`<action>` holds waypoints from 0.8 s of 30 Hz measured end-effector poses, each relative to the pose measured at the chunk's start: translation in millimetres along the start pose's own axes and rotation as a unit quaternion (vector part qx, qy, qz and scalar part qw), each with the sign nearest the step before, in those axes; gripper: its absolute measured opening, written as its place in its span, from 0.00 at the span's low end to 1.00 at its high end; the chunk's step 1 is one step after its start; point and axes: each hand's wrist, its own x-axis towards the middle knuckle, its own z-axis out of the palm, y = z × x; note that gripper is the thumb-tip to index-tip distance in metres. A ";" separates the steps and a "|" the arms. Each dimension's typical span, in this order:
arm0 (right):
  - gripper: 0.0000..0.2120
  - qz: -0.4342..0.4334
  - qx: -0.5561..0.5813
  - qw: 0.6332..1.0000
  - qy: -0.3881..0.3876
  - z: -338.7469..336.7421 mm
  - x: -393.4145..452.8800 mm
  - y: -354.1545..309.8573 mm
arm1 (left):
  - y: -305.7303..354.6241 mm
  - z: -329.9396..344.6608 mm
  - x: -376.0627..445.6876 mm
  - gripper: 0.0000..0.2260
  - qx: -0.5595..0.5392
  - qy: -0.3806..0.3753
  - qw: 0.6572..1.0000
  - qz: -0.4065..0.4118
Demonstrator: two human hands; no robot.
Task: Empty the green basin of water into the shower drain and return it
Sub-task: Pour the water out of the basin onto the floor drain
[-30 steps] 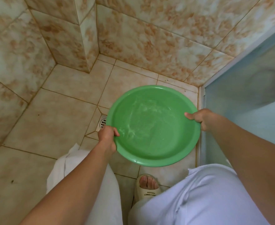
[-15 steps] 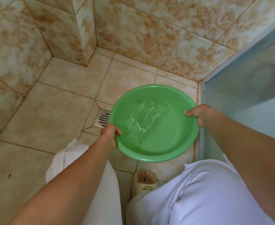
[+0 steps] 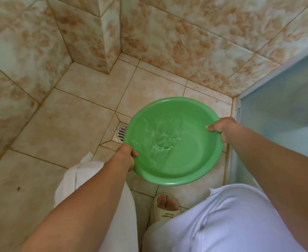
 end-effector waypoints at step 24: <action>0.29 -0.019 -0.086 0.996 -0.024 9.2 -4.6 -13.2 | -0.3 -6.9 -19.8 0.09 -0.053 -0.002 0.998 -0.026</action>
